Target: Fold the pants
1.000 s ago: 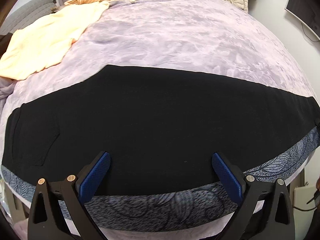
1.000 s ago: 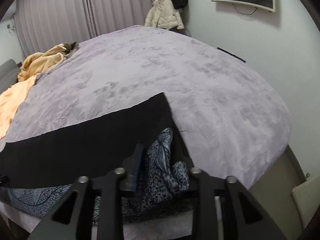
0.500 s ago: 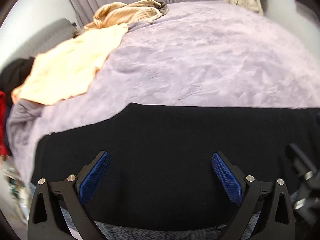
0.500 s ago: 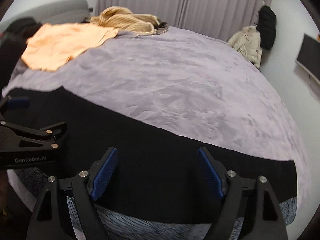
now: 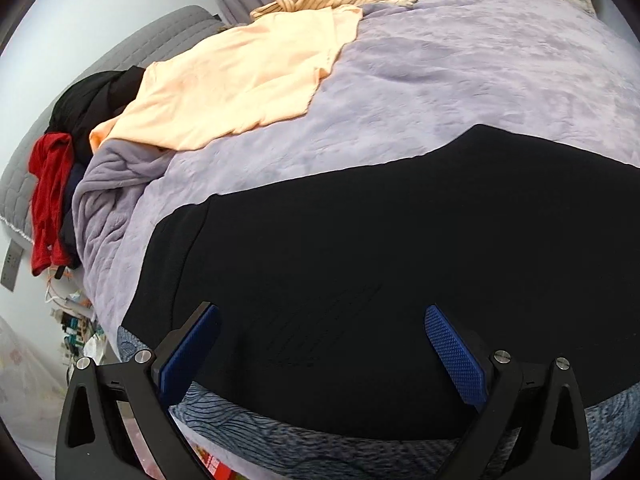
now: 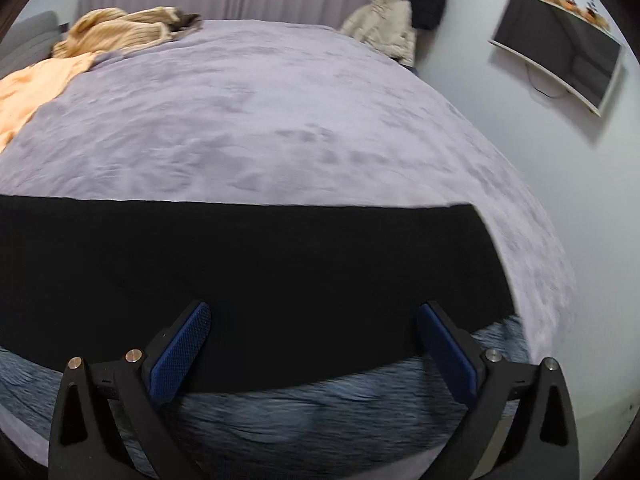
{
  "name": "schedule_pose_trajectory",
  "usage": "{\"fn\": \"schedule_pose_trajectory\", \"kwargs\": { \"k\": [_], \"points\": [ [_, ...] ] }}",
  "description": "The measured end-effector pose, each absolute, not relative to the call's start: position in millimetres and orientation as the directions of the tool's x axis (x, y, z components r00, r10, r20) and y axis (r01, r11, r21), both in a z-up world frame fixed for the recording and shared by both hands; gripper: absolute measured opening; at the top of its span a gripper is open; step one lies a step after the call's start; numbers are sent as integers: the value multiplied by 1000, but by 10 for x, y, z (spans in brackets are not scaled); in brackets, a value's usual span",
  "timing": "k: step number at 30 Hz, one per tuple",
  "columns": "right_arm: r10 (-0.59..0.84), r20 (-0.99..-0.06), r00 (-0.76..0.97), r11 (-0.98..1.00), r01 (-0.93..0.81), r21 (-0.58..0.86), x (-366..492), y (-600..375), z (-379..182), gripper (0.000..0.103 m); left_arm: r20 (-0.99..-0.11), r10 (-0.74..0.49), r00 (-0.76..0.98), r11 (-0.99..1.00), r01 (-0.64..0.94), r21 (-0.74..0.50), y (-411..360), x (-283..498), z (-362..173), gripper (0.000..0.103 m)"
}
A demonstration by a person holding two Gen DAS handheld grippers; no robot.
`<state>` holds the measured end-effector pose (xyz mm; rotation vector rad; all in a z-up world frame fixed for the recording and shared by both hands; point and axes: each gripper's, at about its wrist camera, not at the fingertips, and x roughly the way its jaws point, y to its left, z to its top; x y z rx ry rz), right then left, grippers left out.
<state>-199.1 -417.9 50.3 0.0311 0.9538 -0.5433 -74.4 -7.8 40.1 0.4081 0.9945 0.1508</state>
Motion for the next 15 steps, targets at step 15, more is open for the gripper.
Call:
{"fn": "schedule_pose_trajectory", "kwargs": {
  "k": [15],
  "points": [
    [-266,-712,650,963,143,-230,-1012,-2694,766,102,-819,156,553,939,175,297,-1042,-446,583,103]
  ]
}}
